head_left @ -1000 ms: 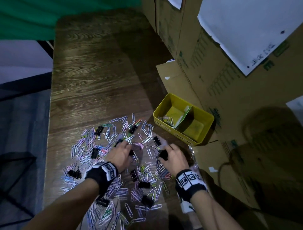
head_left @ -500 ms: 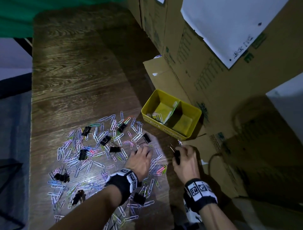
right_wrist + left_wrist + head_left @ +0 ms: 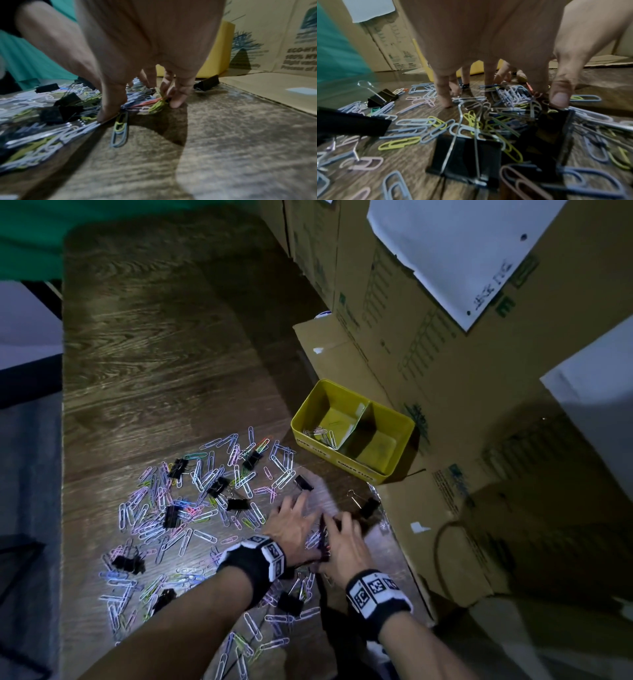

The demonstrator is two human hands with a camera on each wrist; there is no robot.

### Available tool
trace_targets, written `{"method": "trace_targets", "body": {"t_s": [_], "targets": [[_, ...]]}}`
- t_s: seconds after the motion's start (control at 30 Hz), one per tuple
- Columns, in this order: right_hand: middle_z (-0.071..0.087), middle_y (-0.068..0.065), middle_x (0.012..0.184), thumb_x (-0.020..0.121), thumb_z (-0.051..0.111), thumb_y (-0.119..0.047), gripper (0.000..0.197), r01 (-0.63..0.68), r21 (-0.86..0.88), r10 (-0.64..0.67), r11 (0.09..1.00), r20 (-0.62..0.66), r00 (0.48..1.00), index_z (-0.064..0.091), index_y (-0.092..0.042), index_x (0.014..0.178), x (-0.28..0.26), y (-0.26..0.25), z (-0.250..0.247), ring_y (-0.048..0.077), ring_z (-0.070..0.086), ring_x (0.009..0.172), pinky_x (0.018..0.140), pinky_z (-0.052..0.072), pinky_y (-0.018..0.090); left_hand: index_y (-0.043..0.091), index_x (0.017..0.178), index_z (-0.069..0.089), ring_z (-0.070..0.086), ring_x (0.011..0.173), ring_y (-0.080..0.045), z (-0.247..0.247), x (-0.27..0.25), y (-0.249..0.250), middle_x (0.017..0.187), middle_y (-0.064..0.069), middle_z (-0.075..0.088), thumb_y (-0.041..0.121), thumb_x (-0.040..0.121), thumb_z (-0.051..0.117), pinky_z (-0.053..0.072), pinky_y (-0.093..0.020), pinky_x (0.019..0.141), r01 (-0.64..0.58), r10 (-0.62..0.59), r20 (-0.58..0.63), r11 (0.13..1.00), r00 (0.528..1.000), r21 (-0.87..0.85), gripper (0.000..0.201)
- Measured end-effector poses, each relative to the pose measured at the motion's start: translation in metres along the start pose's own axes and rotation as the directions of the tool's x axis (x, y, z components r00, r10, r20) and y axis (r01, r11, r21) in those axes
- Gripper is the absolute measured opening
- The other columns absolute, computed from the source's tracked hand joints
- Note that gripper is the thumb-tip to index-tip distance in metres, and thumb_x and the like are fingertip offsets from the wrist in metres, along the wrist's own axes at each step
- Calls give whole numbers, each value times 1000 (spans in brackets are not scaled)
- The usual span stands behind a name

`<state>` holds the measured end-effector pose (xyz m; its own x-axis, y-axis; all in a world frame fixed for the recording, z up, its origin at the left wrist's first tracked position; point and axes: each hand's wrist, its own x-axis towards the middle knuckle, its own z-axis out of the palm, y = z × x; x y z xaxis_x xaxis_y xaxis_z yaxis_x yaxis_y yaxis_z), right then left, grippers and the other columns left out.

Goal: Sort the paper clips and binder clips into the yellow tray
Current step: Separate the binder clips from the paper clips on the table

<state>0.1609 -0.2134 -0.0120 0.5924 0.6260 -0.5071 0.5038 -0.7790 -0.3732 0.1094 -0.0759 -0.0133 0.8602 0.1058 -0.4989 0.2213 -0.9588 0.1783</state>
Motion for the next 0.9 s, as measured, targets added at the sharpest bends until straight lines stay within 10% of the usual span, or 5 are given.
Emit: {"method": "trace_targets", "body": {"t_s": [0.37,0.6,0.9], "targets": [[52,2,129,91,59,-16,35,58,145,-42,988,-108,993,57,-19,126,-1,3,22,18,54,116,94,43,22,22,140,32,27,130,-33,13,-24,-12,151,-9,13,49,84,57,34,-46,107,10,-9,-96,1000,995,14,67],[59,4,122,92,58,-14,31,131,51,-127,990,-75,989,59,-12,123,1,5,16,20,58,105,88,51,29,17,144,24,26,131,-33,9,-32,1,151,-7,18,42,92,47,30,-42,108,-44,44,-9,999,999,-3,62],[66,5,109,94,56,-20,22,82,187,-87,979,18,996,65,-13,114,2,15,4,14,56,83,82,47,24,19,116,61,62,101,-16,-5,-18,-26,118,-1,64,21,83,66,49,-27,91,38,-36,12,929,999,-367,33]]}}
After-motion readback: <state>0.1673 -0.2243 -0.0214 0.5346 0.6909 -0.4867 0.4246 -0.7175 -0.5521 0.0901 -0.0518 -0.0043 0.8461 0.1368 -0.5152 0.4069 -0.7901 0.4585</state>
